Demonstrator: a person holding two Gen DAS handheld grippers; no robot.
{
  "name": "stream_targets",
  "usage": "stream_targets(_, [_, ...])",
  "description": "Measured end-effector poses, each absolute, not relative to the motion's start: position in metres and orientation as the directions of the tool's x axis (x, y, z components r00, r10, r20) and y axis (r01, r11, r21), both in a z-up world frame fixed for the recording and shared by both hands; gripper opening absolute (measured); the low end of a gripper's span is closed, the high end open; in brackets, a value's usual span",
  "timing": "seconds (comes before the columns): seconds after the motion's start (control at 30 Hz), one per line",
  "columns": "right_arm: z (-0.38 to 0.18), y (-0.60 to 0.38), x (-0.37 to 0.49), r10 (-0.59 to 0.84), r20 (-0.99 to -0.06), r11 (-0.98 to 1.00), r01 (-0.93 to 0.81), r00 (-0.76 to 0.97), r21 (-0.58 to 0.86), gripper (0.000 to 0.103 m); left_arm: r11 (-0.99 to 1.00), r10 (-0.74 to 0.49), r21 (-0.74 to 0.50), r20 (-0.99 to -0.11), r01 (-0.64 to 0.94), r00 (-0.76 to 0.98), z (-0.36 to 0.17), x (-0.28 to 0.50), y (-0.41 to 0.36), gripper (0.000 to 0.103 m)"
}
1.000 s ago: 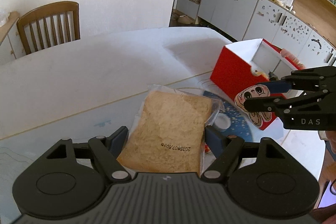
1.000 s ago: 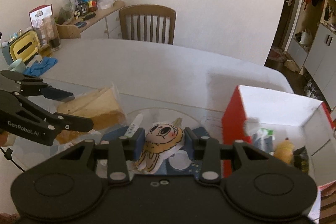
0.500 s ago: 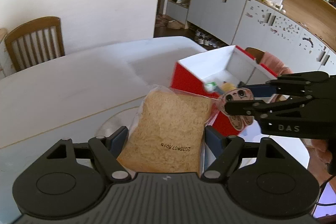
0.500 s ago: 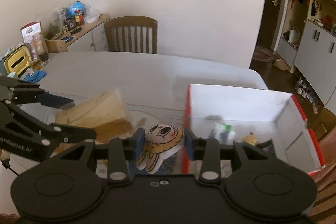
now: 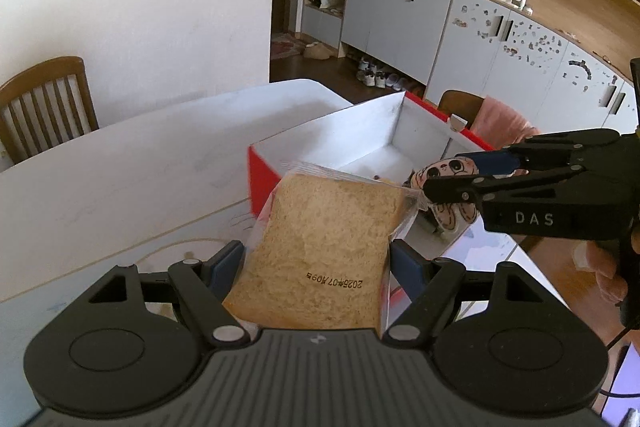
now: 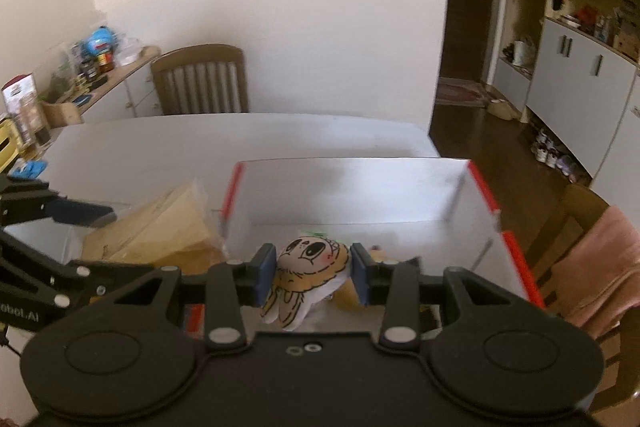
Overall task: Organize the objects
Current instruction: 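Carry bread bag in left tool while right tool carries cartoon figure into box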
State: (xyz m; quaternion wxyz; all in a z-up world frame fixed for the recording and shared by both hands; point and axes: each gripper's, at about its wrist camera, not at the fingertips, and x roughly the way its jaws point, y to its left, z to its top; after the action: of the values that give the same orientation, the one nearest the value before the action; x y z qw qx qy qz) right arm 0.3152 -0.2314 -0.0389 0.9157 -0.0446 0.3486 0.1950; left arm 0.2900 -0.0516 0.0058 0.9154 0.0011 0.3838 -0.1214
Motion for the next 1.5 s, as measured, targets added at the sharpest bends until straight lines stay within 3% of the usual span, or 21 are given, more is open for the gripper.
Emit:
stream_targets(0.57, [-0.073, -0.297, 0.398, 0.264, -0.716, 0.962, -0.231, 0.646, 0.147, 0.039, 0.966, -0.147, 0.029, -0.755, 0.257, 0.639, -0.024, 0.347, -0.137, 0.079])
stream_targets(1.07, [-0.115, -0.273, 0.453, 0.191, -0.792, 0.973, -0.221, 0.580, 0.072, 0.039, 0.957, -0.044, 0.144, -0.785, 0.251, 0.618, -0.052, 0.394, -0.168, 0.079])
stream_targets(1.5, [-0.130, -0.267, 0.463, 0.175, -0.837, 0.973, -0.219, 0.518, 0.068, 0.040, 0.952, -0.021, 0.161, -0.814, 0.259, 0.581, -0.064, 0.412, -0.171, 0.079])
